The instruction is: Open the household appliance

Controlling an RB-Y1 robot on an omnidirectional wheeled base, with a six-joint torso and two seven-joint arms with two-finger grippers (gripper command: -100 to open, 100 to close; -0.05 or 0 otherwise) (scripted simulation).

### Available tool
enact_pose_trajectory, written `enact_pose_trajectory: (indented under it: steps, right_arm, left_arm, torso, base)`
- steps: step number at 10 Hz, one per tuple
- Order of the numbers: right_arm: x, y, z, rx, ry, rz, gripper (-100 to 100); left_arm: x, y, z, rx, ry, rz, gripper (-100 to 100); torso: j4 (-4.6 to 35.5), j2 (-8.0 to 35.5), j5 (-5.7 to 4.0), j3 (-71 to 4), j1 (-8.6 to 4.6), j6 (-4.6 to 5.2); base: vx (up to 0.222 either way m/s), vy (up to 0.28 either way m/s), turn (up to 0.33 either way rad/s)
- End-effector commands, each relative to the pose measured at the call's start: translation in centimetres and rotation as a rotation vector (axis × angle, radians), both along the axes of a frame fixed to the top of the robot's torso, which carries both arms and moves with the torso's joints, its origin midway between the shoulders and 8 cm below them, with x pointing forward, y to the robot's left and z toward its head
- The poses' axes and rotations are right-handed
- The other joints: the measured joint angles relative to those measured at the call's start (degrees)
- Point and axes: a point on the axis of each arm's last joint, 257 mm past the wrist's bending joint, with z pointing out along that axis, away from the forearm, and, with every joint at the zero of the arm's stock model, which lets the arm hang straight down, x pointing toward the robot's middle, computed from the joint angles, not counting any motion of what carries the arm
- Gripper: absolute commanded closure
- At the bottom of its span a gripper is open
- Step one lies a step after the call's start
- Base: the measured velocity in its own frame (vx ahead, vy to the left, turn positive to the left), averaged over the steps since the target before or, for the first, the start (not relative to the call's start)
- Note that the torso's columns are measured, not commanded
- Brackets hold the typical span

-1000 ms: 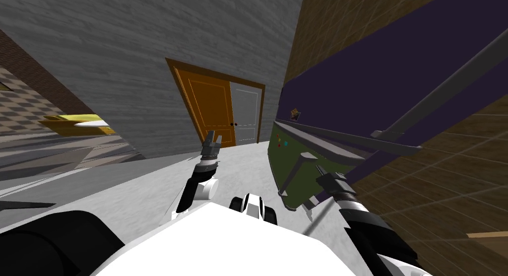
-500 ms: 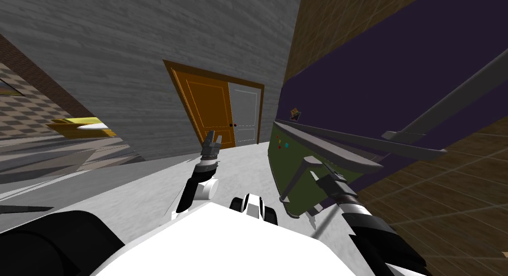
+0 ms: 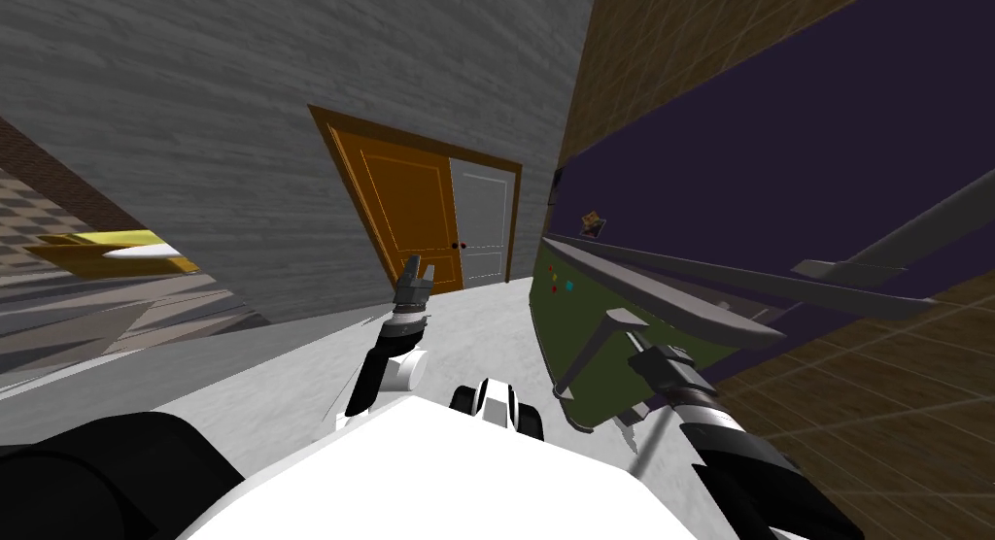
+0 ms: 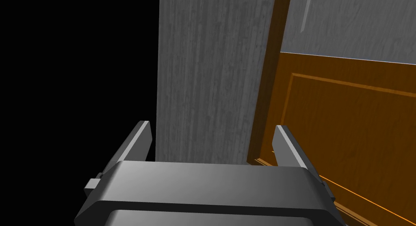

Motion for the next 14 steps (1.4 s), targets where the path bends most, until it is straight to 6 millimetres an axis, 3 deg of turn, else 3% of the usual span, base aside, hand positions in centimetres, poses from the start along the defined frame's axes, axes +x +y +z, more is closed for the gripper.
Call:
enact_pose_trajectory:
  steps: [1,3,6,7,8,10,12,13,14]
  right_arm:
    - [-0.5,-1.3,0.6,-0.003,-0.015,-0.043,100]
    - [-1.0,-2.7,0.8,-0.002,-0.019,-0.088,100]
    - [-1.9,-4.9,1.1,-0.002,-0.025,-0.156,100]
    - [-1.8,-4.4,0.8,-0.001,-0.020,-0.141,100]
    - [-1.1,-3.2,1.2,-0.017,-0.028,-0.106,-100]
    - [-1.0,-3.2,1.5,-0.016,-0.033,-0.104,-100]
    - [-1.7,-2.8,2.7,-0.030,-0.034,-0.088,-100]
    - [-1.8,-3.0,2.2,-0.028,-0.028,-0.094,-100]
    - [-1.3,-3.0,2.0,-0.023,-0.034,-0.094,100]
  left_arm:
    - [0.0,0.0,0.0,0.000,0.000,0.000,0]
    - [0.0,0.0,0.0,0.000,0.000,0.000,0]
    - [0.0,0.0,0.0,0.000,0.000,0.000,0]
    - [0.0,0.0,0.0,0.000,0.000,0.000,0]
    - [0.0,0.0,0.0,0.000,0.000,0.000,0]
    - [0.0,0.0,0.0,0.001,0.000,0.000,0]
    - [0.0,0.0,0.0,0.001,0.000,0.000,0]
    - [0.0,0.0,0.0,0.001,0.000,0.000,0]
    - [0.0,0.0,0.0,0.001,0.000,0.000,0]
  torso:
    - [0.0,0.0,-0.03,0.0,-0.07,-0.04]
    - [0.0,0.0,0.11,0.0,0.52,0.04]
    - [-0.1,-0.1,-0.13,0.0,-0.17,0.06]
    - [-0.1,0.2,-0.16,0.1,-0.03,0.12]
    - [-0.1,0.4,-0.36,0.3,-0.71,0.17]
    - [-0.2,0.1,-0.78,0.2,-1.43,0.13]
    - [-0.3,-0.3,-0.24,-0.1,-0.01,0.23]
    - [-0.3,-0.5,-0.09,-0.3,0.23,-0.04]
    - [-0.3,-0.4,-0.13,-0.2,0.14,-0.25]
  base:
    - [0.056,0.375,-0.056]
    - [0.090,0.435,-0.069]
    - [0.111,0.402,-0.074]
    - [0.017,0.204,-0.025]
    - [-0.006,-0.065,0.117]
    - [-0.049,-0.104,0.056]
    - [0.098,-0.008,-0.066]
    - [0.043,0.000,-0.074]
    - [-0.062,0.019,0.078]
